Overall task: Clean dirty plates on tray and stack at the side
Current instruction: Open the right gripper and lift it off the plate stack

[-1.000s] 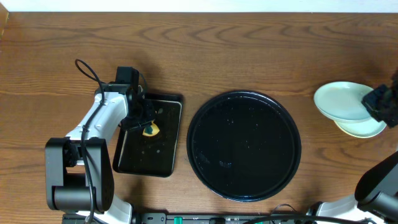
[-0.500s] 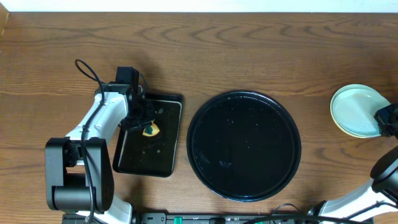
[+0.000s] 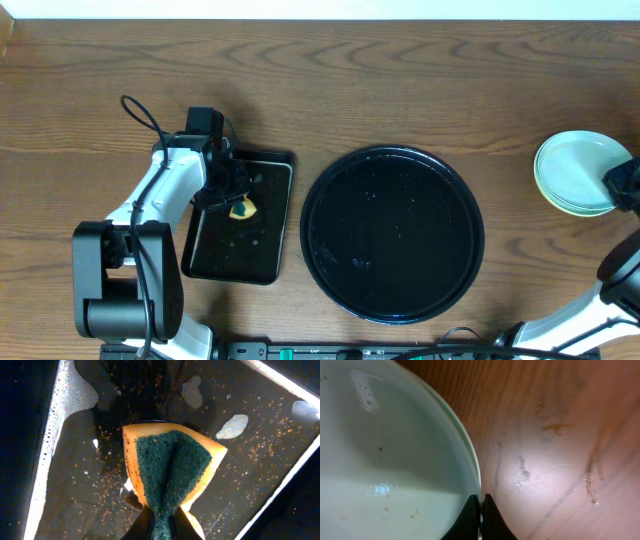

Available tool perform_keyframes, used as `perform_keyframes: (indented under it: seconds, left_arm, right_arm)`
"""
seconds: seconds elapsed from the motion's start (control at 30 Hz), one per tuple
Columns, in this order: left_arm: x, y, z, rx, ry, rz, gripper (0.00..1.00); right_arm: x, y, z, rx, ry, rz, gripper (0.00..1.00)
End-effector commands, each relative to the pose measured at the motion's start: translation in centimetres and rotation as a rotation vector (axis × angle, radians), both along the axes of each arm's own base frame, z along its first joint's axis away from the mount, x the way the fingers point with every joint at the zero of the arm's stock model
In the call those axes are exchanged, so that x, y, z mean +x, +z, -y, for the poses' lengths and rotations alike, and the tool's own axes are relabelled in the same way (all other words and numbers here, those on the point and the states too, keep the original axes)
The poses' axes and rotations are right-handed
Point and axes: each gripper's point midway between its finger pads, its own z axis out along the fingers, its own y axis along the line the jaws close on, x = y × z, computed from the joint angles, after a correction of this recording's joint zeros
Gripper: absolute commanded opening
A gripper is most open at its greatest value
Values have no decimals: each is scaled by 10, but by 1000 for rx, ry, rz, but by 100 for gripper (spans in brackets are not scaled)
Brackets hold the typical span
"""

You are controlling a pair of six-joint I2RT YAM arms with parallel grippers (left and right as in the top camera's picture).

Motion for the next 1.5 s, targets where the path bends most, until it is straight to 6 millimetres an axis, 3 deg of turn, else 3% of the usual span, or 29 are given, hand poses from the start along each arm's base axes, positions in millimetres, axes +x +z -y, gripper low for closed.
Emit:
perform_keyframes:
  seconds: [0.0, 0.1, 0.13, 0.17, 0.2, 0.5, 0.63, 0.73, 0.8, 0.93, 1.0, 1.07, 1.1, 1.27, 1.47]
  left_arm:
    - [-3, 0, 1, -4, -9, -2, 8]
    - [-3, 0, 1, -4, -9, -3, 8]
    - [-3, 0, 1, -4, -9, -3, 8]
    - [-3, 0, 1, -4, -9, -2, 8]
    - [-3, 0, 1, -4, -9, -2, 8]
    - [-3, 0, 1, -4, -9, -3, 8]
    - [-3, 0, 1, -4, -9, -3, 8]
    - [-3, 0, 1, -5, -10, -3, 8]
    - [-3, 0, 1, -5, -10, -3, 8]
    - [-3, 0, 1, -5, -10, -3, 8]
    - [-3, 0, 1, -4, -10, -3, 17]
    - [-3, 0, 1, -5, -10, -3, 66]
    - [-3, 0, 1, -5, -10, -3, 73]
    - [-3, 0, 1, -4, -14, -1, 75]
    - [0, 14, 1, -5, -15, 39, 75]
  right_arm:
    - [16, -18, -15, 46, 55, -8, 1]
    - [27, -27, -29, 81, 88, 2, 4]
    - [33, -27, -35, 83, 105, 13, 15]
    - [42, -26, -42, 79, 131, 29, 77]
    - [47, -25, -46, 77, 151, 33, 98]
    - [67, -12, -76, 54, 268, 11, 99]
    - [73, 13, -78, 24, 281, 50, 99]
    - [76, 46, -76, -15, 274, 114, 99]
    - [77, 85, -76, -67, 276, 196, 99]
    - [69, 139, -83, -119, 282, 307, 99]
    - [63, 164, -92, -126, 294, 365, 99]
    - [57, 182, -102, -124, 309, 409, 99]
    - [52, 192, -108, -124, 318, 431, 99]
    - [36, 225, -135, -145, 372, 489, 99]
    - [23, 239, -172, -128, 459, 503, 99]
